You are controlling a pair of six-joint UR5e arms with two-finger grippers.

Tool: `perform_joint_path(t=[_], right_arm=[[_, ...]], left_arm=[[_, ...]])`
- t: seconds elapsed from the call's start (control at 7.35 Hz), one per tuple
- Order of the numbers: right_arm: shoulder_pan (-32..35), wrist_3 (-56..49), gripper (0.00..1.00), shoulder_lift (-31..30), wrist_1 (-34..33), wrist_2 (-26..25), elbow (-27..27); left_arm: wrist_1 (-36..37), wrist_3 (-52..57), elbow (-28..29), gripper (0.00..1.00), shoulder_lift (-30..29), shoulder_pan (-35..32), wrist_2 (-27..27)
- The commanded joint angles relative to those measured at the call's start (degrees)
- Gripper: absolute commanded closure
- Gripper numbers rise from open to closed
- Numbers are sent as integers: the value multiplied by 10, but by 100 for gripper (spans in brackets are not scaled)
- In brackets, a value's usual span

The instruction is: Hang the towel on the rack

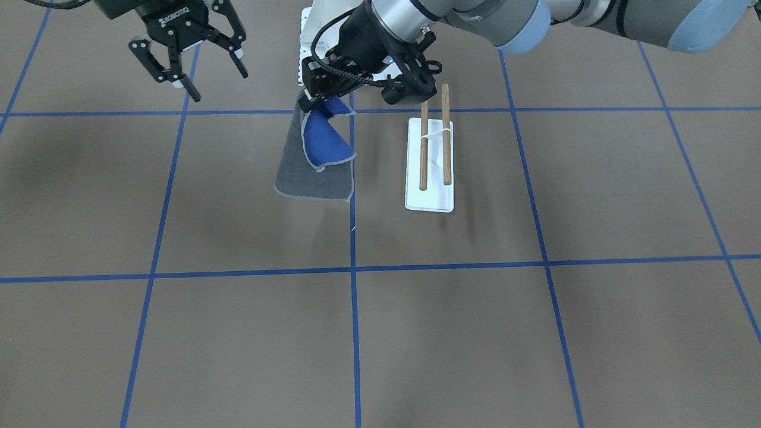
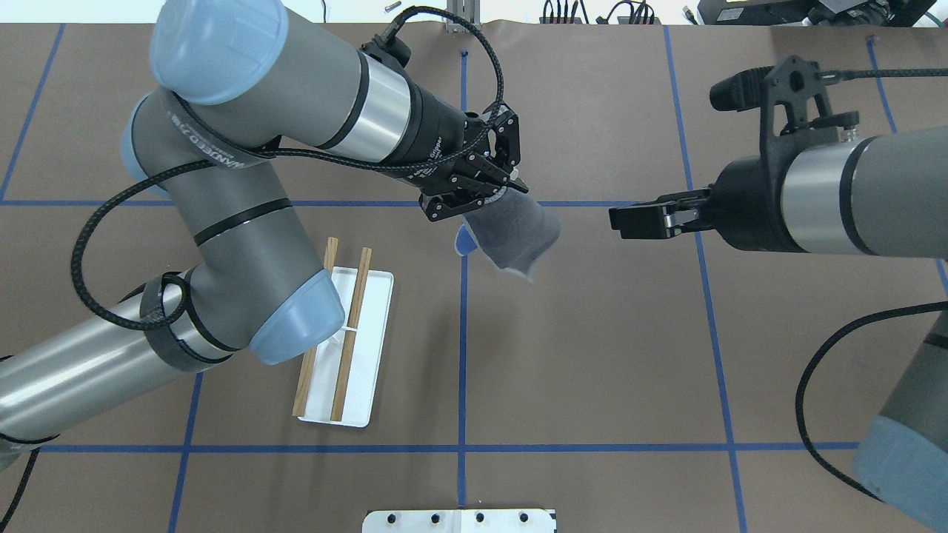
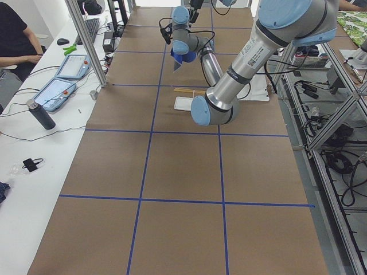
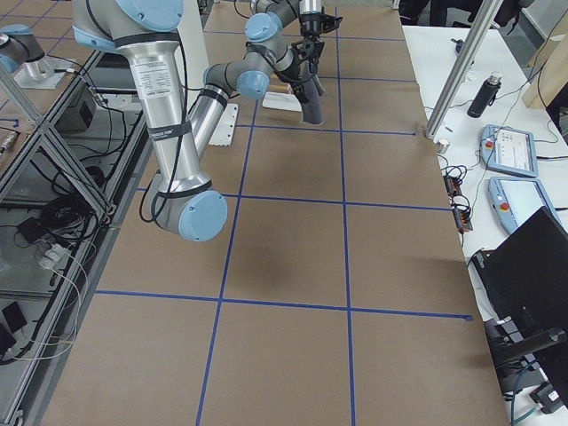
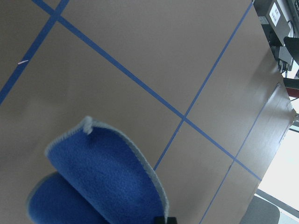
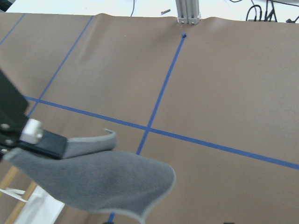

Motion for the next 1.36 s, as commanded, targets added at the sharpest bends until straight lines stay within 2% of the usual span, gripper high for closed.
perform_joint_path(t=[0.0,0.27,0.41,0.54,0.68,0.95,1.09,1.22], right_arm=[[100,-134,0,-34,-98,70,-2],[161,-282,0,-34,-225,92,-7],[185,-339,0,-34,-253,110,-24],[208,-394,0,-36,-274,141,-49],[226,-427,0,-39,-295,149,-59],[244,-430,0,-39,-302,176,-80],[268,-441,0,-37,-299,218,-108],[280,-462,0,-38,-303,225,-115]], left_arm=[[23,4,-47,100,43,-6,-16],[23,28,-62,100,75,-22,-17],[19,52,-85,100,118,-23,-20],[19,75,-101,100,149,-25,-24],[18,91,-105,100,171,-33,-29],[13,103,-123,100,213,-36,-30],[12,108,-122,100,223,-50,-43],[13,134,-121,100,241,-86,-86]])
